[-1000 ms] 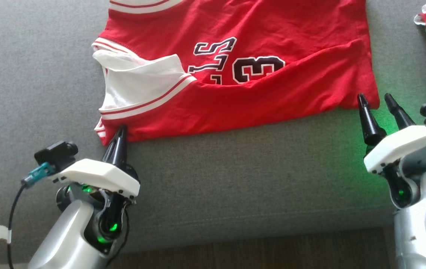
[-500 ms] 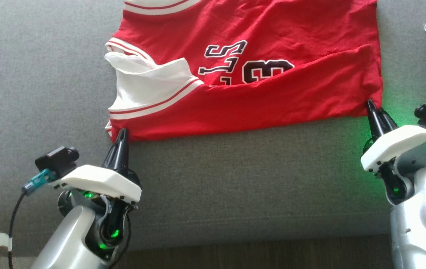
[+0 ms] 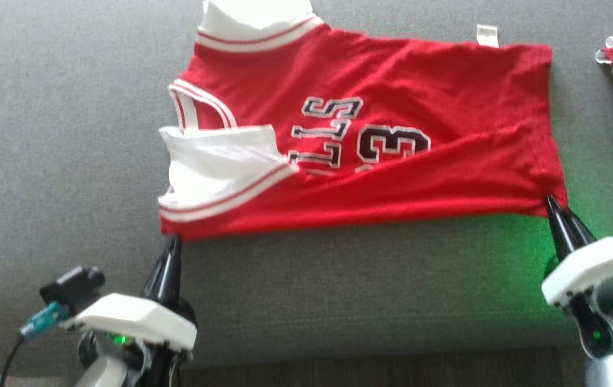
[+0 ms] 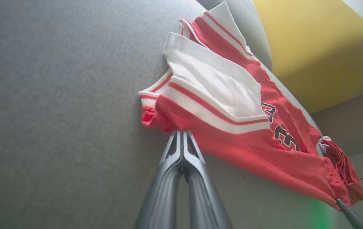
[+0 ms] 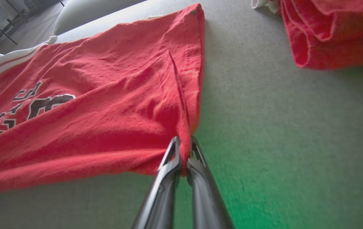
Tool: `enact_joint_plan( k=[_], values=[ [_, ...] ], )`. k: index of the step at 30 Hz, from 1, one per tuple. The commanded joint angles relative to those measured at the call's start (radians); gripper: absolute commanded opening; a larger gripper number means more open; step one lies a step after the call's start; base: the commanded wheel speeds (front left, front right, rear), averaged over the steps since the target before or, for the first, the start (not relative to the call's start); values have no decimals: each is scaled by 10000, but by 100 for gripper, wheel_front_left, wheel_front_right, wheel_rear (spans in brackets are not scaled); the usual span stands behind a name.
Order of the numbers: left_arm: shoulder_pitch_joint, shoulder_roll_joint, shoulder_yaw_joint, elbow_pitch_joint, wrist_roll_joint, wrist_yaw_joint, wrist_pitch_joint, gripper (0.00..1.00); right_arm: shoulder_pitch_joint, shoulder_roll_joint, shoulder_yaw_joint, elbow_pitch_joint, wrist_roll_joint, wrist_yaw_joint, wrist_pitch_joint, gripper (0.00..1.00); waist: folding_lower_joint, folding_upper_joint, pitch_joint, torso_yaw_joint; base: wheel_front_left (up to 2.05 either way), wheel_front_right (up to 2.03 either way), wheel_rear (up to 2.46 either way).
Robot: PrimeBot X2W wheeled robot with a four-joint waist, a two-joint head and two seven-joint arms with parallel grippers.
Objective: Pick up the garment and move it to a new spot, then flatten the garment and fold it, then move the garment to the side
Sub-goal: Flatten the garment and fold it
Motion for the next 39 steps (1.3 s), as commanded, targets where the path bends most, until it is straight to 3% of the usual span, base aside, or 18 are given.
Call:
enact_joint_plan(
  k=[1,9,17,18,19,20,29,33,39],
  values=[
    [103,326,430,-496,-47,155,40,0,185,-80,57,-583,72,-4,101,0,1,0,-42,-17,0,0,0],
    [1551,534,283,-1701,-416,809,545,0,1195,-80,-426,-1815,7,-4,653,0,1,0,-60,-76,0,0,0],
    [1720,763,39,-2002,-606,1271,1383,0,1330,-80,-587,-1930,-329,-4,834,0,1,0,-8,90,0,0,0],
    [1685,768,57,-1989,-527,1321,1317,14,1332,-80,-591,-1923,-344,-4,835,25,1,0,-21,100,0,0,0],
    [1642,767,68,-1959,-462,1360,1268,65,1325,-80,-607,-1933,-349,-4,812,87,1,0,-41,100,0,0,0],
    [1585,759,88,-1931,-416,1387,1224,100,1308,-80,-650,-1969,-344,-4,750,100,1,0,-67,94,0,0,0],
    [-203,1344,534,-2297,384,1206,1028,100,1186,-80,-171,-2941,-251,-4,-152,100,1,0,-60,-373,0,0,0],
    [-2067,1603,508,-2054,728,971,1611,100,1031,-80,310,-2821,-25,-4,-525,100,1,0,181,-601,0,0,0],
    [-5360,2004,302,-401,914,338,3213,100,626,-80,1033,-2582,271,-4,-910,100,1,0,875,-1196,0,0,0]
  ],
)
